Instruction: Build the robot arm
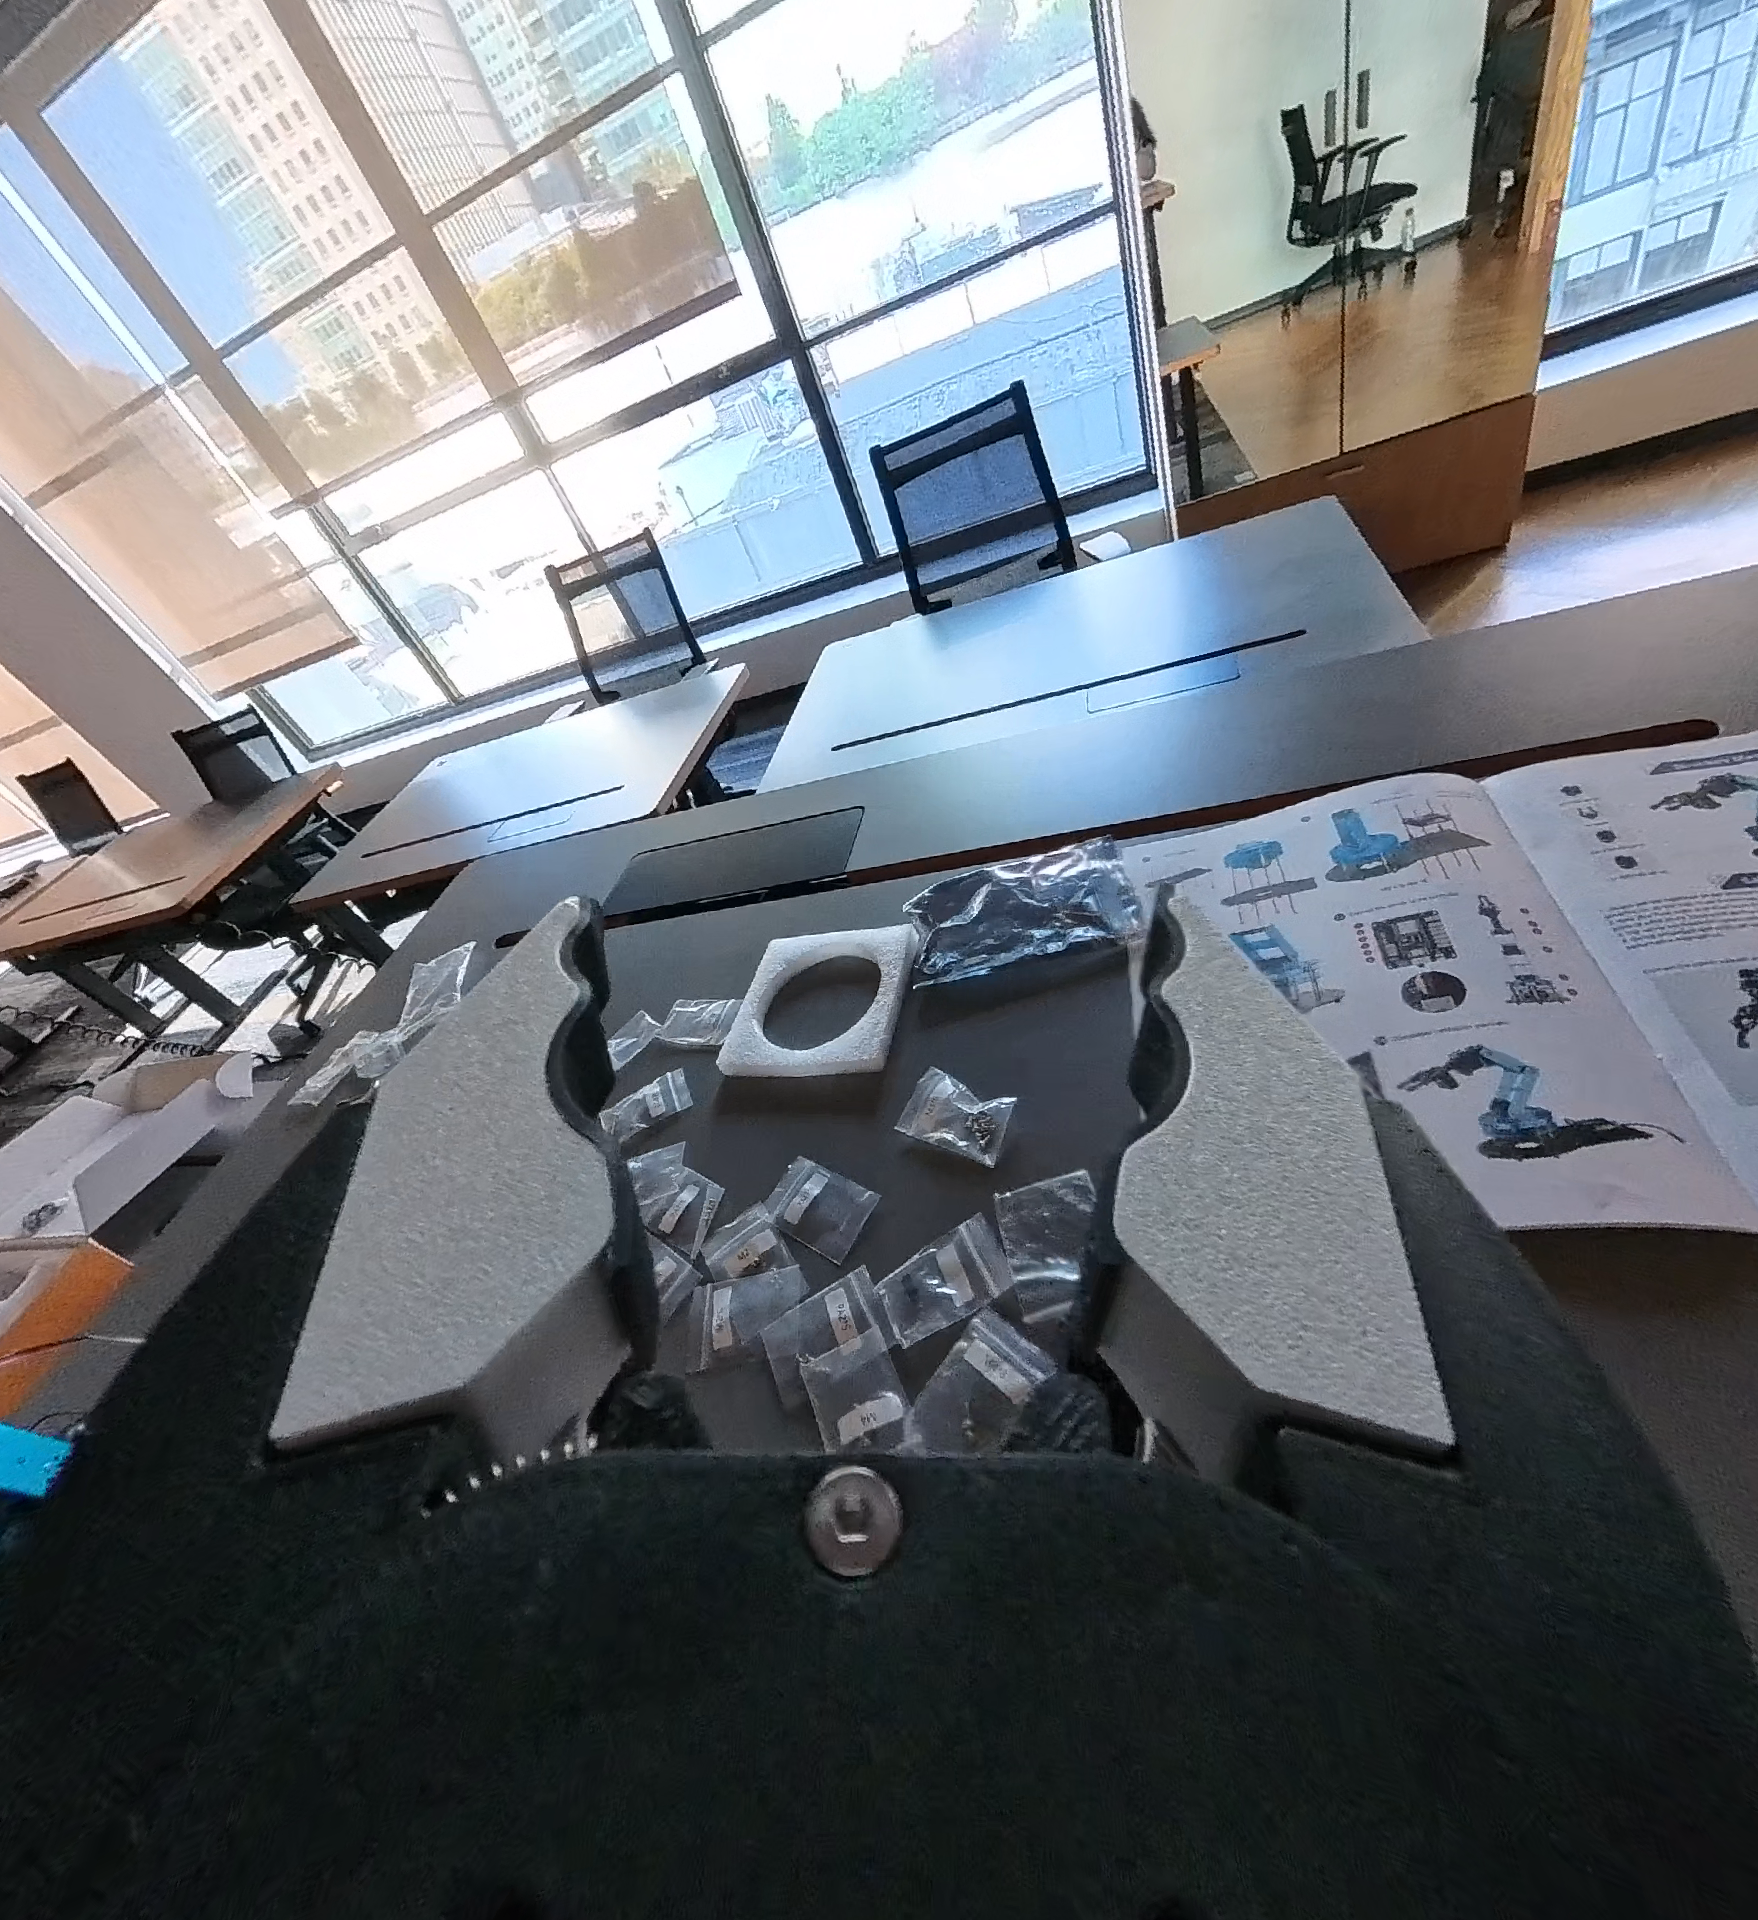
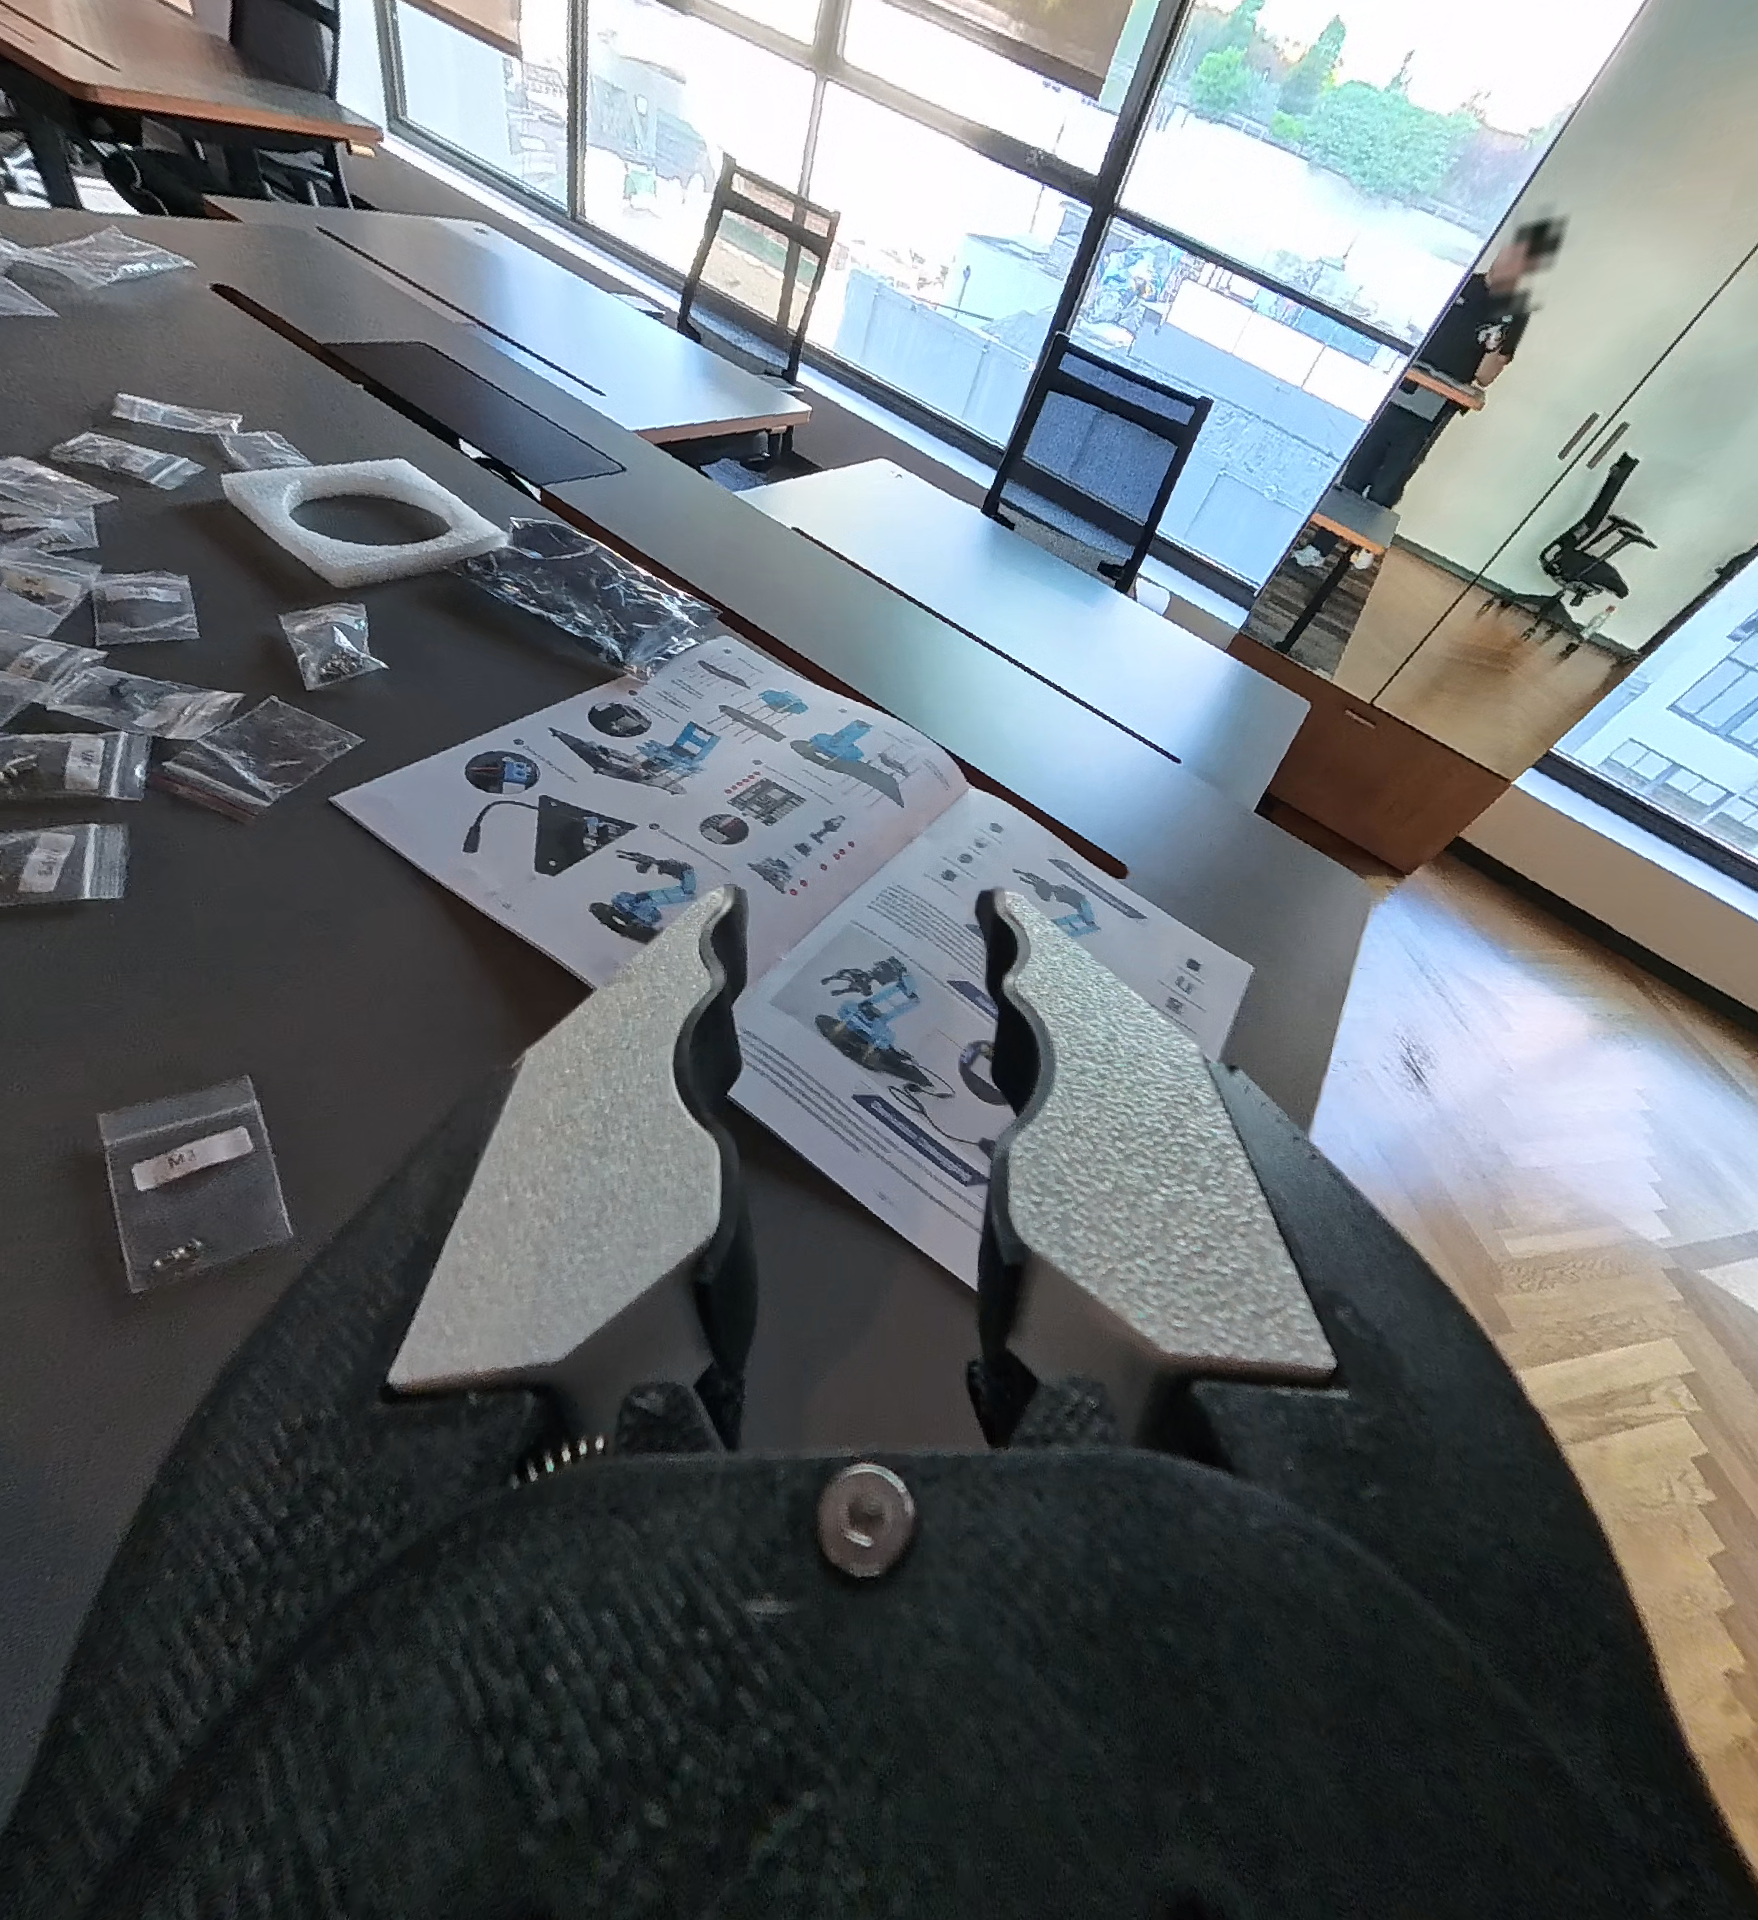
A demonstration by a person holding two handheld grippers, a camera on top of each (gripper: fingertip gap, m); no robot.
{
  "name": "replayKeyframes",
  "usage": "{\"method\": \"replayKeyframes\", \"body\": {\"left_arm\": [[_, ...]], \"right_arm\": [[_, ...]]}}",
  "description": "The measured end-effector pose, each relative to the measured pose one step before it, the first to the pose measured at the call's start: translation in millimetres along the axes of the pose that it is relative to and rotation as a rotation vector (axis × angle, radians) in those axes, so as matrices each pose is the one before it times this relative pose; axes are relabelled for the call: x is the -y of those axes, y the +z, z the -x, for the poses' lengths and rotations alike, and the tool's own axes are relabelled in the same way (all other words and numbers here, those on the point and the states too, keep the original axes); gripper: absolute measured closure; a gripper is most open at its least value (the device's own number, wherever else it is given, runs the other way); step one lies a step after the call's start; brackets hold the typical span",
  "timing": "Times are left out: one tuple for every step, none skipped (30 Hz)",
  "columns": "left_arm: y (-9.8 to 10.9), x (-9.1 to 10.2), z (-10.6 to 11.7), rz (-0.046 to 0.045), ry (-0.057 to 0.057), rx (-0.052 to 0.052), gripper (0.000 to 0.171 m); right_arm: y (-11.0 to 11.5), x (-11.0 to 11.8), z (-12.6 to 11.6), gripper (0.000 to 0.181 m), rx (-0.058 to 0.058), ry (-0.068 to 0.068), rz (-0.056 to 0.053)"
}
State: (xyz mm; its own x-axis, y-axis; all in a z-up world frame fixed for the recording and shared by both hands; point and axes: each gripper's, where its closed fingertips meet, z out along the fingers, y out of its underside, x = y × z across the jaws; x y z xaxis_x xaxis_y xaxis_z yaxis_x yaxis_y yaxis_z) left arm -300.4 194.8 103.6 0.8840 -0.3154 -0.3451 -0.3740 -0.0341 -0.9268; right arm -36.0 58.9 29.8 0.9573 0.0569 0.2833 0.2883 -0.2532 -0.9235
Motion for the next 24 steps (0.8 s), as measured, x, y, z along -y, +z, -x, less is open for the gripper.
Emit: {"method": "replayKeyframes", "body": {"left_arm": [[-4.01, 1.42, -2.73, -0.00157, -0.0013, 0.0023, 0.070], [-4.71, 0.65, -2.76, -0.00110, -0.0021, 0.0012, 0.069], [-5.32, -0.63, -2.33, 0.00021, -0.0021, 0.0013, 0.069], [-6.09, -2.58, -2.09, 0.00434, -0.0022, 0.0009, 0.069], [-7.17, -4.56, -2.10, 0.00958, -0.0040, -0.0012, 0.069], [-8.37, -5.93, -1.64, 0.01090, -0.0075, -0.0016, 0.069], [-9.53, -6.98, -0.72, 0.01018, -0.0114, 0.0030, 0.069], [-10.76, -8.00, 0.12, 0.01156, -0.0138, 0.0078, 0.069], [-11.66, -8.32, -0.06, 0.01336, -0.0154, 0.0086, 0.069], [-12.88, -8.20, -0.37, 0.01313, -0.0181, 0.0105, 0.069], [-14.07, -7.58, -0.28, 0.00965, -0.0207, 0.0158, 0.069], [-15.18, -6.51, -0.63, 0.00506, -0.0230, 0.0191, 0.069], [-15.94, -5.66, -1.76, 0.00349, -0.0243, 0.0167, 0.069], [-16.64, -4.72, -2.99, 0.00264, -0.0240, 0.0124, 0.070], [-17.20, -3.48, -3.73, -0.00063, -0.0219, 0.0113, 0.070], [-17.30, -2.38, -4.06, -0.00384, -0.0181, 0.0109, 0.070], [-17.14, -1.24, -4.97, -0.00580, -0.0140, 0.0058, 0.070], [-16.47, -0.51, -5.30, -0.00675, -0.0119, 0.0023, 0.070], [-15.60, 0.08, -4.42, -0.00676, -0.0099, 0.0049, 0.070], [-14.73, 0.71, -3.38, -0.00724, -0.0075, 0.0068, 0.070], [-13.50, 1.79, -2.99, -0.00910, -0.0071, 0.0047, 0.070], [-12.45, 2.56, -2.47, -0.00993, -0.0092, 0.0017, 0.071], [-11.37, 2.87, -2.13, -0.00802, -0.0141, -0.0016, 0.071], [-10.36, 3.25, -2.35, -0.00754, -0.0183, -0.0077, 0.071]], "right_arm": [[-2.96, -0.59, -4.54, 0.137, -0.0079, -0.0026, 0.0060], [-3.30, -0.23, -5.64, 0.137, -0.0095, -0.0043, 0.0109], [-4.09, 0.21, -8.53, 0.138, -0.0228, -0.0107, 0.0174], [-5.18, 0.24, -12.68, 0.138, -0.0420, -0.0162, 0.0271], [-6.51, 1.30, -14.09, 0.138, -0.0431, -0.0202, 0.0263], [-7.74, 2.28, -14.79, 0.138, -0.0409, -0.0157, 0.0182], [-8.47, 1.89, -14.50, 0.138, -0.0327, -0.0095, 0.0154], [-8.90, 1.53, -13.37, 0.139, -0.0229, -0.0083, 0.0062], [-9.03, 0.24, -12.94, 0.139, -0.0187, -0.0062, 0.0026], [-8.91, -1.29, -12.40, 0.139, -0.0166, -0.0067, -0.0004], [-8.94, -2.79, -11.56, 0.139, -0.0134, -0.0107, -0.0020], [-8.91, -4.08, -10.20, 0.139, -0.0076, -0.0121, -0.0027], [-8.62, -5.66, -8.46, 0.139, 0.0014, -0.0099, -0.0009], [-8.36, -6.86, -7.13, 0.139, 0.0088, -0.0088, 0.0020], [-8.33, -7.50, -6.72, 0.139, 0.0095, -0.0112, 0.0036], [-8.39, -7.86, -7.65, 0.139, 0.0010, -0.0148, 0.0034], [-7.93, -8.01, -7.84, 0.140, -0.0026, -0.0179, 0.0030], [-7.49, -8.25, -6.84, 0.139, 0.0030, -0.0131, 0.0047], [-7.02, -7.60, -5.63, 0.139, 0.0082, -0.0058, 0.0030], [-6.47, -6.65, -5.28, 0.140, 0.0074, -0.0042, 0.0008], [-6.20, -6.14, -5.42, 0.140, 0.0022, -0.0042, 0.0012], [-5.35, -5.35, -4.55, 0.140, 0.0045, -0.0035, 0.0008], [-4.34, -4.72, -2.95, 0.140, 0.0121, -0.0014, 0.0030], [-3.51, -4.16, -2.50, 0.140, 0.0122, -0.0027, 0.0049]]}}
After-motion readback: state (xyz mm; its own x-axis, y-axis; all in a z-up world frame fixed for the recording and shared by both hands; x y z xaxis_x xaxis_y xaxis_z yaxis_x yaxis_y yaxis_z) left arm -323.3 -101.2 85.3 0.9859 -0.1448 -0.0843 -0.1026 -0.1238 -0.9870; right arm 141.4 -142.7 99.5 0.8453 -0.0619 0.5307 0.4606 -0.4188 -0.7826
